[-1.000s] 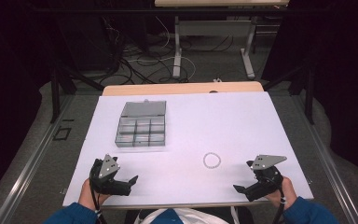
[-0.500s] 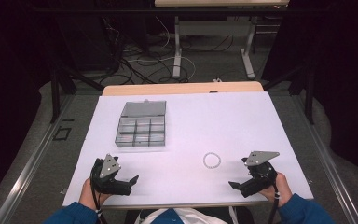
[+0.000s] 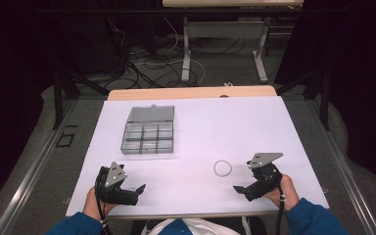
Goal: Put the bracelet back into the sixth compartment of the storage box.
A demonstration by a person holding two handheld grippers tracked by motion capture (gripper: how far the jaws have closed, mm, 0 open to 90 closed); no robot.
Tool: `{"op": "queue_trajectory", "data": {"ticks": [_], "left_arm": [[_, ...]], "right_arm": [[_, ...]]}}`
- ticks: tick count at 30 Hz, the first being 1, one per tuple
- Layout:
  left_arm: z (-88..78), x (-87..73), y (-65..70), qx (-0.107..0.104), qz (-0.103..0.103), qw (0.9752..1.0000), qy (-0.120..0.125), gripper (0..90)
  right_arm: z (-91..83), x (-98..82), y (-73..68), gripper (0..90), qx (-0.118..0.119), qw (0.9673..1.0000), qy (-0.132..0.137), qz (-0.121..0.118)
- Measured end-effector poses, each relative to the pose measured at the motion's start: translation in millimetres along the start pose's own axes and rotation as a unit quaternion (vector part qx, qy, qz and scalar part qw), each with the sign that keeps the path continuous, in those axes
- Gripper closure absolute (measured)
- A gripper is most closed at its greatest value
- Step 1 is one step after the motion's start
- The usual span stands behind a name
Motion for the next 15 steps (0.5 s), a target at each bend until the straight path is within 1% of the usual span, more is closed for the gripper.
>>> {"op": "queue_trajectory", "data": {"ticks": [1, 2, 3, 4, 6, 10, 11, 12, 14, 15], "left_arm": [[-0.2, -0.2, 0.2, -0.001, -0.002, 1.0000, 0.000, 0.6], [-0.4, -0.2, -0.2, 0.000, 0.000, 1.0000, 0.000, 0.7], [-0.4, -0.2, -0.2, 0.000, 0.000, 1.0000, 0.000, 0.6], [-0.6, 0.1, 0.0, 0.003, 0.001, 1.0000, -0.001, 0.6], [-0.3, 0.1, 0.9, -0.002, -0.001, 1.0000, -0.001, 0.5], [-0.1, -0.2, 0.0, -0.001, -0.001, 1.0000, -0.001, 0.4], [0.1, -0.3, -0.2, 0.000, -0.001, 1.0000, 0.001, 0.4], [-0.2, -0.3, -0.1, 0.000, 0.000, 1.0000, -0.001, 0.3], [-0.2, -0.2, -0.1, 0.000, 0.000, 1.0000, -0.001, 0.3], [-0.2, -0.2, 0.2, 0.000, 0.000, 1.0000, -0.001, 0.3]], "right_arm": [[1.1, 0.9, 0.1, 0.0, -0.003, 1.0000, 0.000, 0.000], [3.1, 2.1, 0.2, 0.0, -0.001, 1.0000, 0.001, -0.003], [3.6, 2.8, -0.6, 0.0, 0.005, 1.0000, -0.005, -0.001], [5.8, 3.8, -0.5, 0.0, 0.005, 1.0000, -0.002, -0.006], [8.1, 6.0, -1.1, 0.0, 0.005, 0.9999, -0.007, -0.007], [13.8, 10.2, -1.8, 0.0, 0.013, 0.9998, -0.013, -0.006], [16.0, 11.4, -1.1, 0.0, 0.010, 0.9999, -0.009, -0.008], [17.3, 12.7, -1.5, 0.0, 0.010, 0.9999, -0.010, -0.004], [19.4, 15.3, -1.1, 0.0, 0.012, 0.9998, -0.011, -0.007], [21.2, 16.6, -0.6, 0.2, 0.016, 0.9998, -0.007, -0.013]]}}
Point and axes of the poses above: each handheld gripper's, and its own axes: z roughly forward along the jaws, x roughly out of its top, y roughly to its right, the point moved 3 cm from there along z, roughly forward along the jaws, and after that the axes turned 1 degree about -x, right-handed, at the moved point
